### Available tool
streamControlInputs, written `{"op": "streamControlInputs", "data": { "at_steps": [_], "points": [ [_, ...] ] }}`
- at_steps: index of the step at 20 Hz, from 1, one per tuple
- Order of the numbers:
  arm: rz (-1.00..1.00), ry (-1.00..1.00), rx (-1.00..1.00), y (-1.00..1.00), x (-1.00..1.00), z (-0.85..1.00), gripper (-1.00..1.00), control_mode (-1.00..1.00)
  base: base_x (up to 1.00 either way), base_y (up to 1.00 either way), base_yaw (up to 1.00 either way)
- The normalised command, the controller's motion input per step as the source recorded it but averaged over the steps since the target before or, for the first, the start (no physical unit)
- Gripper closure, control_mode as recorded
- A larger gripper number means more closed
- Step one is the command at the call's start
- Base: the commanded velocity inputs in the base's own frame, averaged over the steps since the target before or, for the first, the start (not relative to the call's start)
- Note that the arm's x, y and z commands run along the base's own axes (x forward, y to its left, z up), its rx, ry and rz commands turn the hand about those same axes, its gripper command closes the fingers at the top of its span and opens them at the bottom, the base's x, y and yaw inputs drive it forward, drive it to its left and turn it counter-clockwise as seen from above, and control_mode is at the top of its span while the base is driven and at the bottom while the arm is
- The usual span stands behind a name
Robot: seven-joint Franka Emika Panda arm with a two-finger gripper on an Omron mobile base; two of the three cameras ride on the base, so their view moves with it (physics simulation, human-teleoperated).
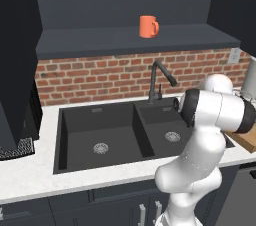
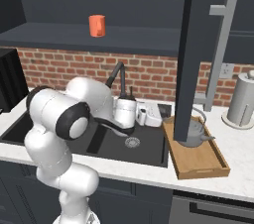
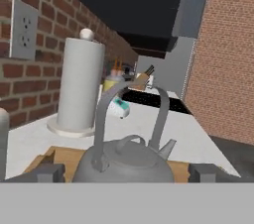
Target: Pick the kettle from the counter and place it on the tray. Then pick the mug from the cabinet and place it on the tray. Then close the cabinet doors.
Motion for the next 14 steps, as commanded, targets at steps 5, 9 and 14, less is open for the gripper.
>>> {"op": "streamControlInputs", "data": {
  "at_steps": [5, 9, 14],
  "points": [
    [0.24, -0.13, 0.00, 0.28, -0.47, 0.57, -1.00, -1.00, 0.00, 0.00, 0.00],
    [0.29, -0.04, 0.00, 0.23, -0.48, 0.70, -1.00, -1.00, 0.00, 0.00, 0.00],
    [0.26, 0.00, 0.01, 0.26, -0.51, 0.68, -1.00, -1.00, 0.00, 0.00, 0.00]
  ]
}}
